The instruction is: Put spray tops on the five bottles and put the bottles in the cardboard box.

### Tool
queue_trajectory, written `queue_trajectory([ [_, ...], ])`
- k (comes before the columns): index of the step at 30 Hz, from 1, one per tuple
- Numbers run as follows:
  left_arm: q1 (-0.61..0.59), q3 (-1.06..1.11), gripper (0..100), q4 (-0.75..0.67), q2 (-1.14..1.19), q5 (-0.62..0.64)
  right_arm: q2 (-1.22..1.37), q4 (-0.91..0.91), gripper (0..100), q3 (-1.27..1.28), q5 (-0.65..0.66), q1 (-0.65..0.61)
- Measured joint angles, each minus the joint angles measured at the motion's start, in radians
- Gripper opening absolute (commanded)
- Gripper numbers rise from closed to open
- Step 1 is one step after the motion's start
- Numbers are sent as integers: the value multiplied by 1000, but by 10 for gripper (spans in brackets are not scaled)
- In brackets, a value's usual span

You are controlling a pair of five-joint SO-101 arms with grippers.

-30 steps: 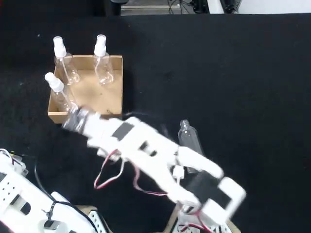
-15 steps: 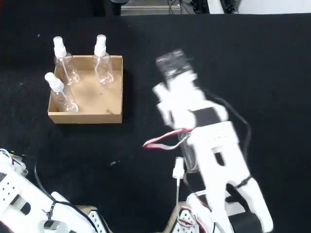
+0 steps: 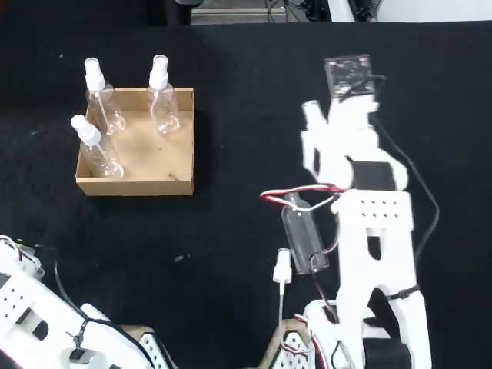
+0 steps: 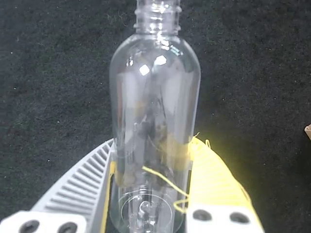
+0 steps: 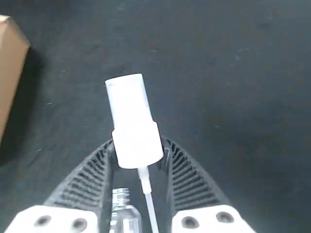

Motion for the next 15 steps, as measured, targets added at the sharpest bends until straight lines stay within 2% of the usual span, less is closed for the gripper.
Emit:
queue_trajectory([
  [3, 0, 15, 30, 0, -2, 0, 106, 0, 11, 0, 17, 104],
  [8, 0, 26, 30, 0, -2, 0, 422, 0, 11, -91, 120, 272],
  [12, 0, 26, 30, 0, -2, 0, 606, 0, 18, -153, 204, 353],
  [15, 0, 26, 30, 0, -2, 0, 667, 9, 116, -172, 258, 399],
])
